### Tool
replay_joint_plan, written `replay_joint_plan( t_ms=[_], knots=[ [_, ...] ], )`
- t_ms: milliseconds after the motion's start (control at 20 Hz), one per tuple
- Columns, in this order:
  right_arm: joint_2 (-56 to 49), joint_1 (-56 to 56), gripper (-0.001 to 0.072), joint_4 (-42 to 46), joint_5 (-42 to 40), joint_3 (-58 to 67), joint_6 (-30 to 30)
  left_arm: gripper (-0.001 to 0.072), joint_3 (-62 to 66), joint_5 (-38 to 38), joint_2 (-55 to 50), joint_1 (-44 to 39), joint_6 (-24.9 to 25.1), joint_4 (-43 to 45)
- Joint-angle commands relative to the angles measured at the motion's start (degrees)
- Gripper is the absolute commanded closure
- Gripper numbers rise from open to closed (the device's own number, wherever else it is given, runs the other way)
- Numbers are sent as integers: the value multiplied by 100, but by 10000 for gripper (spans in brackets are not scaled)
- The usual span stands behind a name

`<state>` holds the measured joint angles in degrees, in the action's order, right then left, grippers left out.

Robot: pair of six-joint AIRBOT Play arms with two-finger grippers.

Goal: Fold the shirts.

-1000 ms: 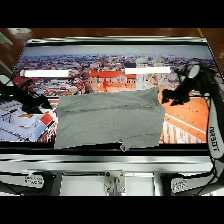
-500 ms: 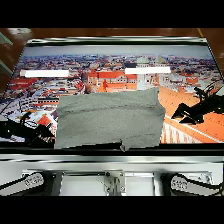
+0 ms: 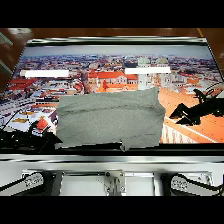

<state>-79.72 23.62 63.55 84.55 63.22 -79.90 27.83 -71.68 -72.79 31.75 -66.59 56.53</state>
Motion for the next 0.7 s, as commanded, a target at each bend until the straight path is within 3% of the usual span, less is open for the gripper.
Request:
replay_joint_plan(
  t_ms=[0, 100, 300, 650],
  knots=[
    [2, 7, 142, -70, 4, -9, -68, 70, -181, 505, -24, -13, -42, 9],
    [2, 7, 142, -63, 4, -9, -94, 405, -192, 669, -22, -11, -186, -4],
    [2, -114, 143, 168, -2, -140, -118, 672, -186, 715, -22, -11, -223, -9],
    [2, -190, 141, 127, -52, -1276, 232, 670, -186, 546, -4, -11, -50, -31]
  ],
)
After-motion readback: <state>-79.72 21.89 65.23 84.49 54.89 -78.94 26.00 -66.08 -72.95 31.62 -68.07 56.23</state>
